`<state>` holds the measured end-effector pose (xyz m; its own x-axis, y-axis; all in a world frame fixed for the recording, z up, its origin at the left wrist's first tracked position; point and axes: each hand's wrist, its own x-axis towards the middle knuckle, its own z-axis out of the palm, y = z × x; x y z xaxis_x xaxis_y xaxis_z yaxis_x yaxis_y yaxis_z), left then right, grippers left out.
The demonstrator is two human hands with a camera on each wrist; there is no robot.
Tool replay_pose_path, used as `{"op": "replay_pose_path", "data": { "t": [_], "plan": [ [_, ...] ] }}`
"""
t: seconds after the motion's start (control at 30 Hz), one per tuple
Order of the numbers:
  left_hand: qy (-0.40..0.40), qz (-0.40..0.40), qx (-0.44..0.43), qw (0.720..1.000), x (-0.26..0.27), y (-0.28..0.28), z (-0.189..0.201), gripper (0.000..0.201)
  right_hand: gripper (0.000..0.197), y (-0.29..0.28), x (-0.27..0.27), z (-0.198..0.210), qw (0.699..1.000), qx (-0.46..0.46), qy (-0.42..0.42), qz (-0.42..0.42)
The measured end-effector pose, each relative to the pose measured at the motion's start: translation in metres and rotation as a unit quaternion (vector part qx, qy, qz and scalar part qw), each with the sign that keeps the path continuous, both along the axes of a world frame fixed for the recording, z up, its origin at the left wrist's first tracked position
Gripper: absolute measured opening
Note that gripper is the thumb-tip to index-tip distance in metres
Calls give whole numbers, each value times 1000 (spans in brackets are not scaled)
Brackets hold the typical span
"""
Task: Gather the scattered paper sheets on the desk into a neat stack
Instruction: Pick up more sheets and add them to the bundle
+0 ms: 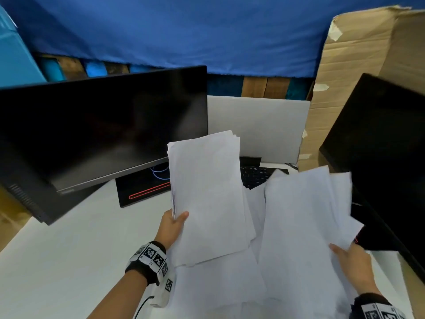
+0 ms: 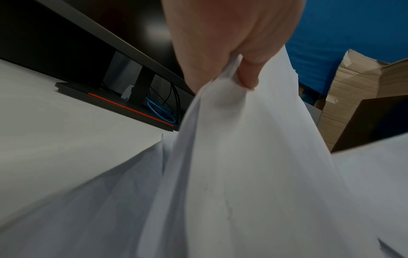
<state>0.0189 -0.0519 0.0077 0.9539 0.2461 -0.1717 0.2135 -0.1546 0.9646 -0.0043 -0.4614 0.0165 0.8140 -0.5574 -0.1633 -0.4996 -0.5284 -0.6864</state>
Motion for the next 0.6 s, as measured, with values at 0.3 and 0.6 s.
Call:
{"op": "replay_pose_path", "data": {
  "t": [0.3, 0.6],
  "plan": [
    [0, -5, -1, 1000, 4, -3, -3, 29, 47, 7, 6, 35, 994, 2, -104, -36],
    [8, 27, -14, 999, 3, 7, 0, 27, 58, -42, 26, 100, 940, 48, -310, -135]
  ]
}}
